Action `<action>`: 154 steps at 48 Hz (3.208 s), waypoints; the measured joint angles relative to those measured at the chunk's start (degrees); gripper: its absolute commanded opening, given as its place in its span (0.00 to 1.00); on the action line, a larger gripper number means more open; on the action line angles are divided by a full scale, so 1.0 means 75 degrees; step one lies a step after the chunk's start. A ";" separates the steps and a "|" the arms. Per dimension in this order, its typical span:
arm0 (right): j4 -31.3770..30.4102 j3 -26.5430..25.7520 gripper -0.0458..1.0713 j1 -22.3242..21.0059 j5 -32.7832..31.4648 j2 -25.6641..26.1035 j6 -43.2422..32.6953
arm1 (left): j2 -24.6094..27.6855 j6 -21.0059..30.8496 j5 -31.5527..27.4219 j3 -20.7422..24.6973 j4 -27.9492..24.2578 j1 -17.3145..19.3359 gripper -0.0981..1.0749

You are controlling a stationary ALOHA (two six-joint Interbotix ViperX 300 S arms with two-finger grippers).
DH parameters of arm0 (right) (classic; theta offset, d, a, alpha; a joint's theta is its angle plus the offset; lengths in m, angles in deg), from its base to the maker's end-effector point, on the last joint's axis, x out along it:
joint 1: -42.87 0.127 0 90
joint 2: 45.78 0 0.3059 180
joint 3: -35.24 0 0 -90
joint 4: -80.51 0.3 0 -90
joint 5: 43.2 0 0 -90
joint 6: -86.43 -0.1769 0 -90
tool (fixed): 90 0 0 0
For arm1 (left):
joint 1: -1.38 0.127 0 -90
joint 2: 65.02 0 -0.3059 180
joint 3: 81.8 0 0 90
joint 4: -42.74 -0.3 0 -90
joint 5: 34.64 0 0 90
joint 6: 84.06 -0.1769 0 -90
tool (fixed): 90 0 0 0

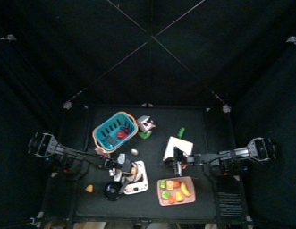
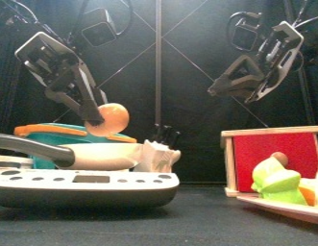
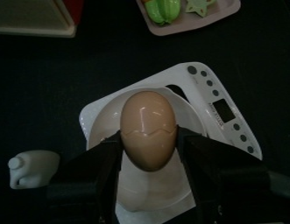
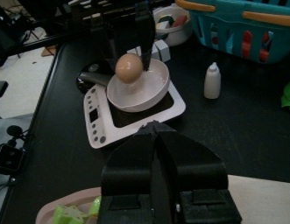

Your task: Remove egg shell

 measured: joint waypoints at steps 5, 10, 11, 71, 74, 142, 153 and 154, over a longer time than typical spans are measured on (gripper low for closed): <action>0.0199 -0.0070 0.07 0.0000 -0.0012 0.0000 -0.0035 | 0.0000 0.0000 0.0012 0.0000 0.0000 0.0000 0.66; 0.0715 -0.0328 0.07 0.0000 0.0012 -0.0012 -0.0035 | -0.0094 0.0000 0.0047 0.0000 0.0000 -0.0023 0.66; 0.0832 -0.0398 0.08 0.0000 0.0023 -0.0012 -0.0035 | -0.0117 0.0000 0.0059 0.0000 -0.0012 -0.0035 0.66; 0.5965 -0.3797 0.83 0.0938 0.0867 -0.3527 -0.0082 | -0.1617 0.0000 0.1207 -0.0961 -0.0609 0.0434 0.66; 0.5965 -0.3844 0.83 0.0949 0.0879 -0.3563 -0.0070 | -0.1617 0.0000 0.1277 -0.0961 -0.0633 0.0445 0.66; 0.6188 -0.4406 0.81 0.0938 0.0867 -0.4090 -0.0059 | -0.1559 0.0000 0.1594 -0.0973 -0.0633 0.0539 0.66; 0.6117 -0.4406 0.76 0.0938 0.0867 -0.4090 -0.0059 | -0.1559 0.0012 0.1629 -0.1066 -0.0609 0.0539 0.66; 0.6117 -0.4395 0.75 0.0938 0.0867 -0.4090 -0.0059 | -0.1559 0.0012 0.1629 -0.1078 -0.0598 0.0539 0.66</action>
